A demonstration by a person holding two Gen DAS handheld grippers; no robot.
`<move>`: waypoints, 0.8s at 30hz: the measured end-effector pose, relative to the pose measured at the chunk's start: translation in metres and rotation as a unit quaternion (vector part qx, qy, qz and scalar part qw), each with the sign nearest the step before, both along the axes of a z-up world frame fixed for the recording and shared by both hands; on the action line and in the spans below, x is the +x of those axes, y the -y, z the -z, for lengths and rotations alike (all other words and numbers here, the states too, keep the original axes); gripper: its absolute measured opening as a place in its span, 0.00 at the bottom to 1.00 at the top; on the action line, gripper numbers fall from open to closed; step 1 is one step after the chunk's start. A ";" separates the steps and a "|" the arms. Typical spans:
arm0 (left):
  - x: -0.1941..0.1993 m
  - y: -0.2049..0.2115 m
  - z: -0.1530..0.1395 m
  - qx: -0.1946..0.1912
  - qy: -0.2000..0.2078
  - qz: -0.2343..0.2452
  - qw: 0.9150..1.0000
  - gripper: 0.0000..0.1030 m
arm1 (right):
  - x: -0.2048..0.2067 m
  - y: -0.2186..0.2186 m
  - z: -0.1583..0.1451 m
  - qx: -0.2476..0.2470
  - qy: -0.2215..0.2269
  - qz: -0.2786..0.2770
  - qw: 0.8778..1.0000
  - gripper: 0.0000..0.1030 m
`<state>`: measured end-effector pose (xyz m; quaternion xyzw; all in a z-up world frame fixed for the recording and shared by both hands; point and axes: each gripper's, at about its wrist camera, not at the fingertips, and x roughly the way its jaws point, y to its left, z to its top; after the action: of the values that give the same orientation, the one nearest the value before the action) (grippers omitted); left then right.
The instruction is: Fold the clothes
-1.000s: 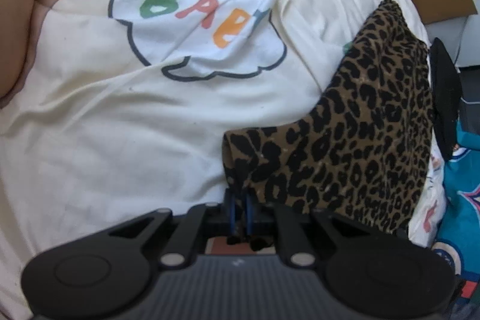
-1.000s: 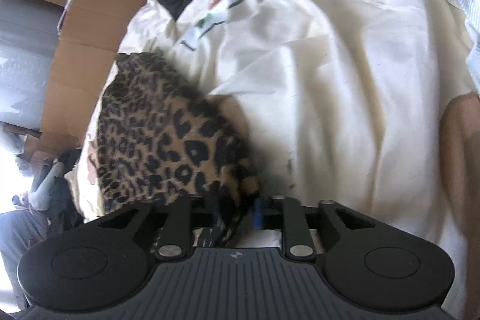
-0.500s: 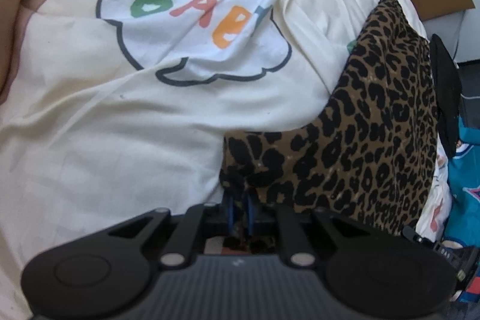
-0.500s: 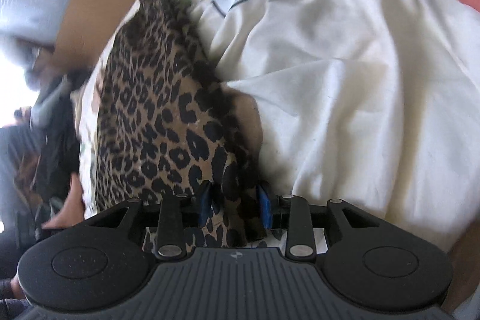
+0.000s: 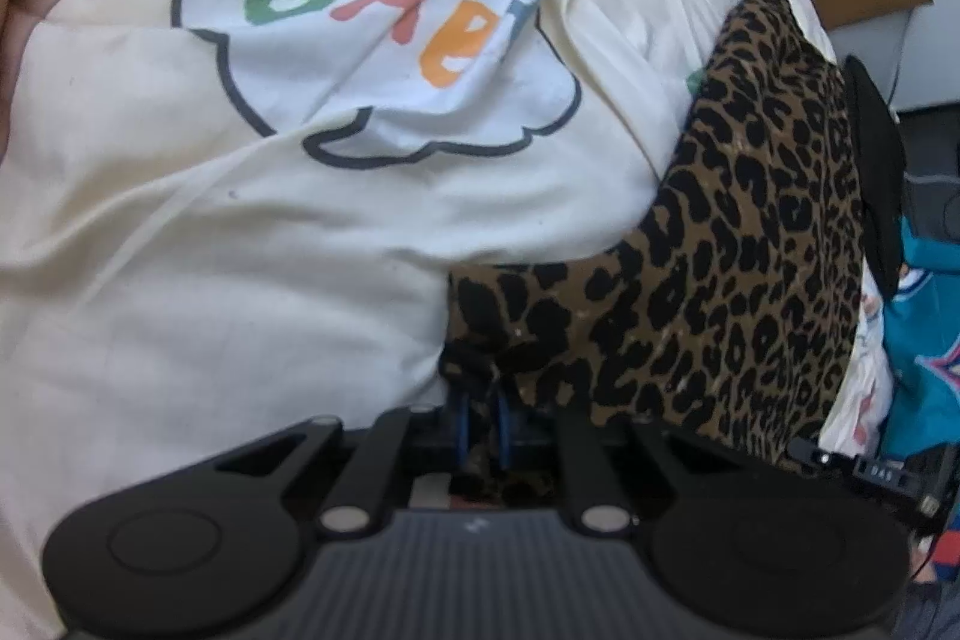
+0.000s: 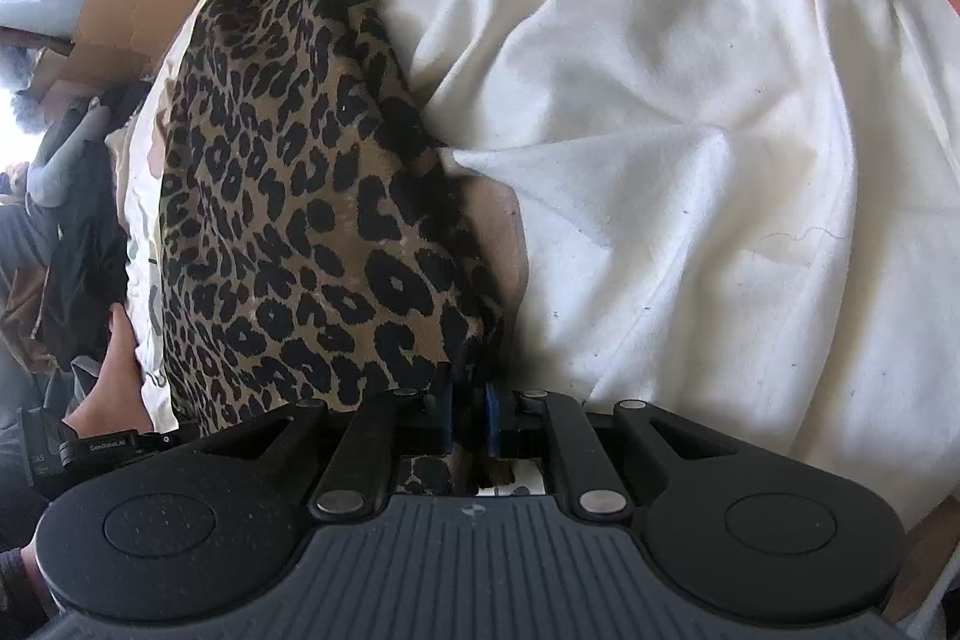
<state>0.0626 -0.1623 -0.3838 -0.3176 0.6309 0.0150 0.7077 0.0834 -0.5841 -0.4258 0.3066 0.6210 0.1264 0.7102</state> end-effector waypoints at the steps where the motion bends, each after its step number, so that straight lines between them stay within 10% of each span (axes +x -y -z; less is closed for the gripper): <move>1: 0.003 0.003 -0.001 0.005 -0.007 0.005 1.000 0.08 | 0.001 0.000 -0.003 -0.002 -0.008 0.000 1.000 0.06; 24: 0.006 -0.004 -0.108 0.031 -0.022 0.036 0.999 0.06 | -0.025 0.001 -0.081 -0.011 0.007 -0.006 1.000 0.02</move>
<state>0.0682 -0.1582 -0.2755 -0.2716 0.6568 0.0162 0.7032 0.0581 -0.5848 -0.3446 0.2938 0.6191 0.1258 0.7174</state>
